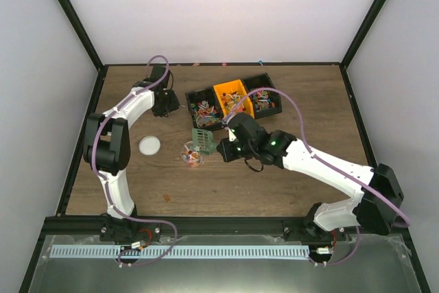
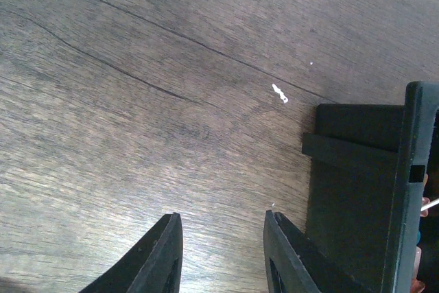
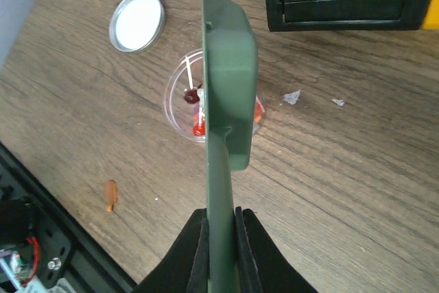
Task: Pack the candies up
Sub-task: Place the fake candies in the packing bottle, then scoop the fake candies from the storage box.
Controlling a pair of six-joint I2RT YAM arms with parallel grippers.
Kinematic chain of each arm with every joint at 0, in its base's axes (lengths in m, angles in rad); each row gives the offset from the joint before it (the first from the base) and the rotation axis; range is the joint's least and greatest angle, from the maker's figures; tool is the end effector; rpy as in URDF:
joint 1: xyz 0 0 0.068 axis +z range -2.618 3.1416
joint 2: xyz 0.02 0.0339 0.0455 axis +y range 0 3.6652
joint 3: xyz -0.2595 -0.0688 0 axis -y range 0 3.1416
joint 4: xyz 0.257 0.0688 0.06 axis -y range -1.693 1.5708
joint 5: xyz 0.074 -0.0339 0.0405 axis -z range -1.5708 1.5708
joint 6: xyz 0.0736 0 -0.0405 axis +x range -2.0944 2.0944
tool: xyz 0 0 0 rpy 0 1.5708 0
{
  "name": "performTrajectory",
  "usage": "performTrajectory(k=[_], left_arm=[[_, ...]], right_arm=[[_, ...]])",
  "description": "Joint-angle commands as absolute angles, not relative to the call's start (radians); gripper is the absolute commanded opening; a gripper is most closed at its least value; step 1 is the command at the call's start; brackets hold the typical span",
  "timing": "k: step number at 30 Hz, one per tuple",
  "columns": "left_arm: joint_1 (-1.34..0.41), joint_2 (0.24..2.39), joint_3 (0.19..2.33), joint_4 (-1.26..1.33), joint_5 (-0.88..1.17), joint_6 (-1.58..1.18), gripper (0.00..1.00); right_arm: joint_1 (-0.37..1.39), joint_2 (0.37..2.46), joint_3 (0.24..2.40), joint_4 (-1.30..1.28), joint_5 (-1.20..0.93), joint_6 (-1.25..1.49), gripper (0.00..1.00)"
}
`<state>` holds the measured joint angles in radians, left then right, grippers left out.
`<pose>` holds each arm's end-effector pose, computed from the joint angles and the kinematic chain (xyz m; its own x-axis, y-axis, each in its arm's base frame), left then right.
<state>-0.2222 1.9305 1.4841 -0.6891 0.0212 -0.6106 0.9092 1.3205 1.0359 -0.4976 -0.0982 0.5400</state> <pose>0.4203 -0.0966 0.1657 -0.8560 -0.3943 -0.3345 -0.3195 0.9119 -0.2575 0.1932 0.2598 0.2466 -0.7971 -0.1909 -0.5729 -0.4875 0.7633 0.4240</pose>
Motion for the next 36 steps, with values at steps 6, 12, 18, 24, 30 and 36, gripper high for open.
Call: performTrajectory(k=[6,12,18,24,30,36], left_arm=[[-0.216,1.927,1.506,-0.689,0.043,-0.628,0.36],[-0.220,1.935,1.522,-0.683,0.064,-0.618,0.36],[-0.253,1.963,1.597,-0.706,0.013,-0.611,0.41],[-0.281,2.051,1.757,-0.737,-0.010,-0.580,0.44],[-0.284,2.177,1.956,-0.823,-0.077,-0.580,0.47],[-0.304,2.266,2.075,-0.899,-0.116,-0.593,0.39]], right_arm=[[1.031,1.415,1.233,-0.714,0.191,0.453,0.01],[1.020,1.349,1.242,-0.663,0.197,0.539,0.01],[0.842,1.289,1.230,-0.587,0.045,0.741,0.01],[0.654,1.320,1.178,-0.418,-0.183,1.063,0.01],[0.634,1.474,1.174,-0.253,-0.316,1.386,0.01],[0.635,1.593,1.259,-0.346,-0.309,1.524,0.01]])
